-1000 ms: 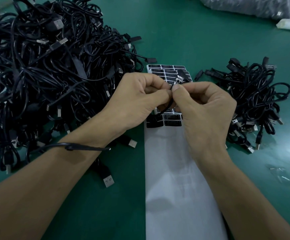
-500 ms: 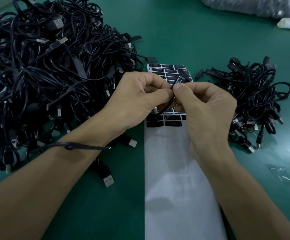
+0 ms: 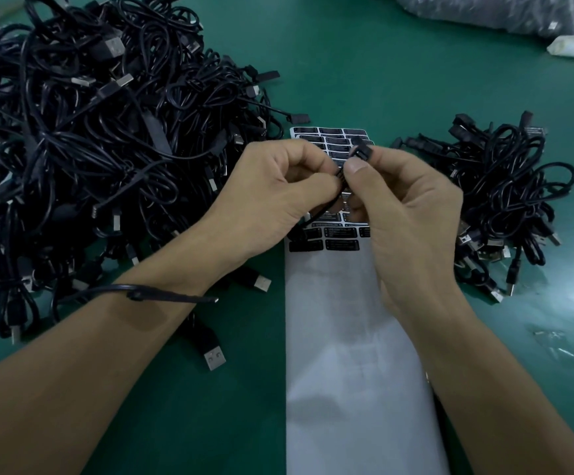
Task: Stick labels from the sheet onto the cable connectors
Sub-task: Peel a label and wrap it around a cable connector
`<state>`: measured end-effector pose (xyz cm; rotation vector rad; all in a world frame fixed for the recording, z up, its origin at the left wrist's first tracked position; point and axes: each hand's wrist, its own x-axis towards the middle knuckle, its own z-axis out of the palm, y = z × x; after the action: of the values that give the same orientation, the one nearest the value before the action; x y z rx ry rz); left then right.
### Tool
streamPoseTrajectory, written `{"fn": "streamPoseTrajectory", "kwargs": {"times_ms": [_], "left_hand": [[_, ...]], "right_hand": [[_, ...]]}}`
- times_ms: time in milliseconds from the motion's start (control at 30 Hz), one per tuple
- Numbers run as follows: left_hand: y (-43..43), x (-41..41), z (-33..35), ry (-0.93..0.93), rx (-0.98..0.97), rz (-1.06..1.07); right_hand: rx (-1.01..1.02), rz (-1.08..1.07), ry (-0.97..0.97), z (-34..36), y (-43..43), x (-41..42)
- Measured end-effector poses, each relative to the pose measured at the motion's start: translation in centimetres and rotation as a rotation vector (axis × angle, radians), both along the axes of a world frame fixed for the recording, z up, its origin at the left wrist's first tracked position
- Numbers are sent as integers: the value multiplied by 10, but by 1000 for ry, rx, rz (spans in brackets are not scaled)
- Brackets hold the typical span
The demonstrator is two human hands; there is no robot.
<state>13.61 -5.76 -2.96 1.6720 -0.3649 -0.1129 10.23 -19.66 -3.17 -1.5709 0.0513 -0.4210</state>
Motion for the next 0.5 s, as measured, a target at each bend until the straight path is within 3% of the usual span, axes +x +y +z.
{"fn": "streamPoseTrajectory", "kwargs": {"times_ms": [167, 500], "left_hand": [[-1, -2, 1, -77, 45, 21], [3, -3, 0, -358, 333, 70]], "right_hand": [[-69, -6, -29, 2, 0, -1], [-226, -85, -74, 2, 3, -4]]}}
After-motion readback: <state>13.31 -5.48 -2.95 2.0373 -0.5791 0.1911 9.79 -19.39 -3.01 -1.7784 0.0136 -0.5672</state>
